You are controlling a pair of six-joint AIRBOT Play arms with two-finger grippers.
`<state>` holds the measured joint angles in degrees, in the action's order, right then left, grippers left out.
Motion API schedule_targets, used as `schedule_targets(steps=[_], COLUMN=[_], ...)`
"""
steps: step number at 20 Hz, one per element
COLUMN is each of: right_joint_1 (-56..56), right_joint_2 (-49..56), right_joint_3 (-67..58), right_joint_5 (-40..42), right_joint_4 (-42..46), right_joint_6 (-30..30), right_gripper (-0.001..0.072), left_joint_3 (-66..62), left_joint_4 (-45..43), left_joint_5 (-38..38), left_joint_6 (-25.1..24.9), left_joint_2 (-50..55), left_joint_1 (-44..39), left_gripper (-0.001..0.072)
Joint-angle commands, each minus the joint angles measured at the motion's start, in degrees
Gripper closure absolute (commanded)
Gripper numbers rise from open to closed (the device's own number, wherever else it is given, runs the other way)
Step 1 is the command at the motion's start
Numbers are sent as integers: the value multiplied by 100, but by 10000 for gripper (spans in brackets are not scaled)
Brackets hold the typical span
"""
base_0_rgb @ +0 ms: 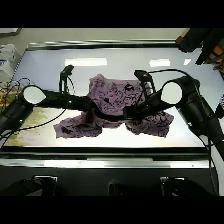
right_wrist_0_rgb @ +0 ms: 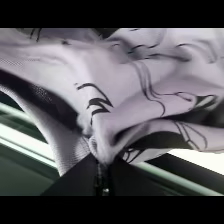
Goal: Fold the clothes and pants, and hang the long-sleeved shirts on hangers.
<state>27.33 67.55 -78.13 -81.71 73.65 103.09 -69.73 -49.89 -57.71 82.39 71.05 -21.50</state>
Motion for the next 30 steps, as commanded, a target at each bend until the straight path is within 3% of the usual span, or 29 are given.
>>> schedule_targets(steps=[1, 4, 8, 9, 12, 15, 17, 19, 20, 21, 23, 24, 25, 28, 30], right_joint_1=[-24, -24, -24, -22, -24, -24, -24, -24, -24, -24, -24, -24, -24, -24, -24], right_joint_2=[173, 229, 275, 313, 365, 365, 365, 365, 365, 365, 365, 365, 365, 365, 365], right_joint_3=[-17, -17, -17, -17, -17, -20, -17, -20, -17, -17, -17, -20, -20, -17, -17], right_joint_5=[-68, -63, -39, -31, -22, -87, -85, -87, -87, -90, -87, -90, -87, -87, -87], right_joint_4=[-356, -197, -326, -345, -358, -358, -361, -356, -356, -356, -356, -354, -352, -352, -348], right_joint_6=[-28, -20, 125, 125, 120, 101, 24, -66, -120, -157, -170, -205, -229, -345, -372], right_gripper=[671, 671, 671, 671, 671, 670, 670, 670, 670, 670, 669, 669, 669, 669, 669], left_joint_3=[-214, -195, -55, 13, -153, -1333, -2293, -2949, -3119, -3169, -2994, -2736, -2347, -1150, -575], left_joint_4=[-111, -935, -986, -970, -1036, -1574, -2159, -3108, -3501, -3899, -4358, -4374, -4352, -3821, -3689], left_joint_5=[-367, -1106, -1436, -1416, -1432, -1495, -1499, -1606, -1788, -2138, -3167, -3574, -3858, -4046, -3622], left_joint_6=[-192, -184, -186, -186, -214, -214, -595, -1735, -2190, -2144, -1290, -835, -385, -393, -850], left_joint_2=[2, 11, 31, 50, 13, -11, -9, -9, -9, -7, 74, 101, 98, 68, 70], left_joint_1=[39, 162, 330, 321, 415, 1113, 1797, 2450, 2736, 3045, 3703, 4072, 4461, 5333, 5639], left_gripper=[679, 680, 678, 640, 170, 34, 62, 63, 103, 183, 183, 131, 5, -9, -12])
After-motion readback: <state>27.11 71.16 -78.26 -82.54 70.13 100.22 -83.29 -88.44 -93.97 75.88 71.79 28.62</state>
